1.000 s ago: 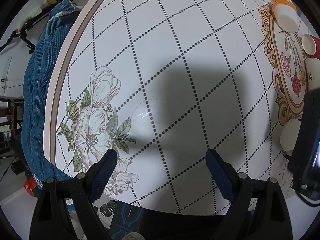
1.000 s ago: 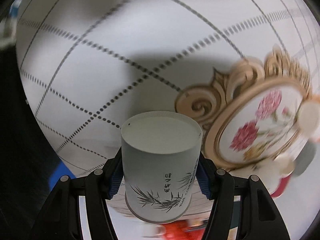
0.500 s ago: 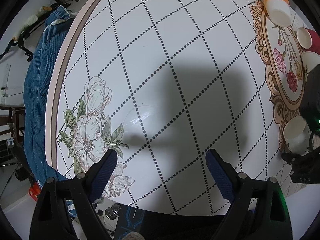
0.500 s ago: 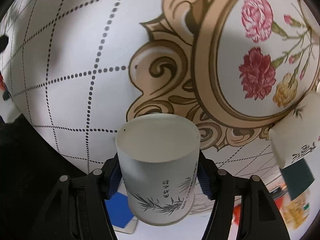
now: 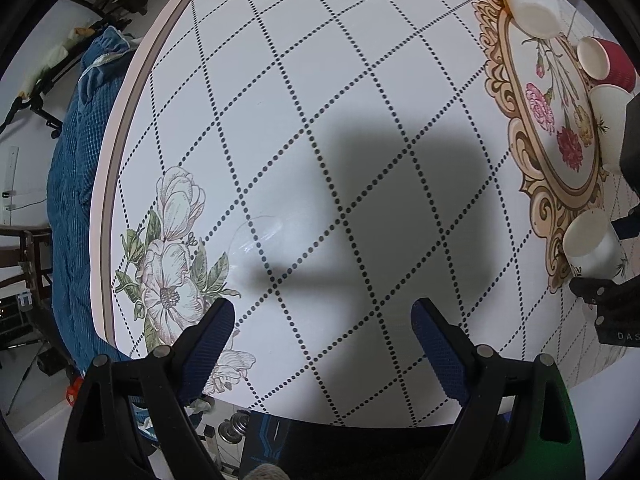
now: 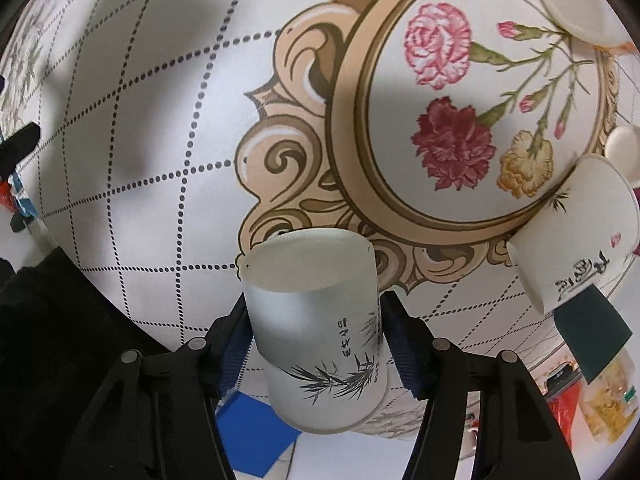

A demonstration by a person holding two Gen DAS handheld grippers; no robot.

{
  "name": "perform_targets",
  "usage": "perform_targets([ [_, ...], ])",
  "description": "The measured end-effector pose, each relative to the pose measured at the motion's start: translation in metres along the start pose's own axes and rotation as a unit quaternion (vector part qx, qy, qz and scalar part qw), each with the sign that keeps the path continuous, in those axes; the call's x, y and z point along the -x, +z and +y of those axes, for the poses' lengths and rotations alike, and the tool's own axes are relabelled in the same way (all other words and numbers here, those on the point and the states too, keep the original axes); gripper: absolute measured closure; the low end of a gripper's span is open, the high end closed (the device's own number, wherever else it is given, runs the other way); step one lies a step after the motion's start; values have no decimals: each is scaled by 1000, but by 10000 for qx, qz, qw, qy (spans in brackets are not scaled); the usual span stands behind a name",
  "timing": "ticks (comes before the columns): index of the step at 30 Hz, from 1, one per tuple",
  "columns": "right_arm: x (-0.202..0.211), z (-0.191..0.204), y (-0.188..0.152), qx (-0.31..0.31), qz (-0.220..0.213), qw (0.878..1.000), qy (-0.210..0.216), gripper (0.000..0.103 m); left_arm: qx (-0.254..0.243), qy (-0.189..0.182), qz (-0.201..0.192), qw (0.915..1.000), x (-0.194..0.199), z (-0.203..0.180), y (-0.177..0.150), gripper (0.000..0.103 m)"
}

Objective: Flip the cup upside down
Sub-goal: 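Rotate the held cup rim-down with the right gripper over the floral mat, then lower the cup rim-down onto the floral mat and open the right gripper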

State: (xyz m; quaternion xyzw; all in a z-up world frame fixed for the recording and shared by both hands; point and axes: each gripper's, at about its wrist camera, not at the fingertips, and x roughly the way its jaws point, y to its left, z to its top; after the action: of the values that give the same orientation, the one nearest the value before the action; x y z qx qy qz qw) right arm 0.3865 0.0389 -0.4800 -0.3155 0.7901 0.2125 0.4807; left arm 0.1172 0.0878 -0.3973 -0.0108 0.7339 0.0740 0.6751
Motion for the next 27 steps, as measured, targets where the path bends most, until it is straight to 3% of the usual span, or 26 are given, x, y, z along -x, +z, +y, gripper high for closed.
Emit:
perform_targets([
  [2, 0, -5, -28, -106, -192, 9998, 20, 39, -10, -12, 2, 10000, 1, -3, 3, 13],
  [5, 13, -13, -37, -330, -575, 9977, 129, 39, 10, -43, 16, 10000, 2, -7, 8, 13],
  [10, 52, -43, -42, -868, -1793, 9794, 319, 39, 78, -79, 18, 9999, 4, -5, 23, 13],
  [12, 63, -58, -44, -1224, -2288, 9644, 515, 39, 103, -70, 23, 9999, 4, -6, 29, 13],
  [17, 82, -78, -63, -2164, -3755, 8975, 812, 39, 84, -34, 0, 10000, 3, -1, 40, 13],
  [19, 81, -69, -77, -2385, -4061, 8787, 779, 39, 67, -4, -1, 10000, 2, -1, 44, 13],
  [22, 68, -46, -88, -2503, -4297, 8653, 626, 39, 3, 20, -13, 10000, 3, -3, 48, 13],
  [27, 47, -23, -102, -2582, -4250, 8657, 576, 39, -178, -9, -113, 9998, 8, -8, 49, 13],
])
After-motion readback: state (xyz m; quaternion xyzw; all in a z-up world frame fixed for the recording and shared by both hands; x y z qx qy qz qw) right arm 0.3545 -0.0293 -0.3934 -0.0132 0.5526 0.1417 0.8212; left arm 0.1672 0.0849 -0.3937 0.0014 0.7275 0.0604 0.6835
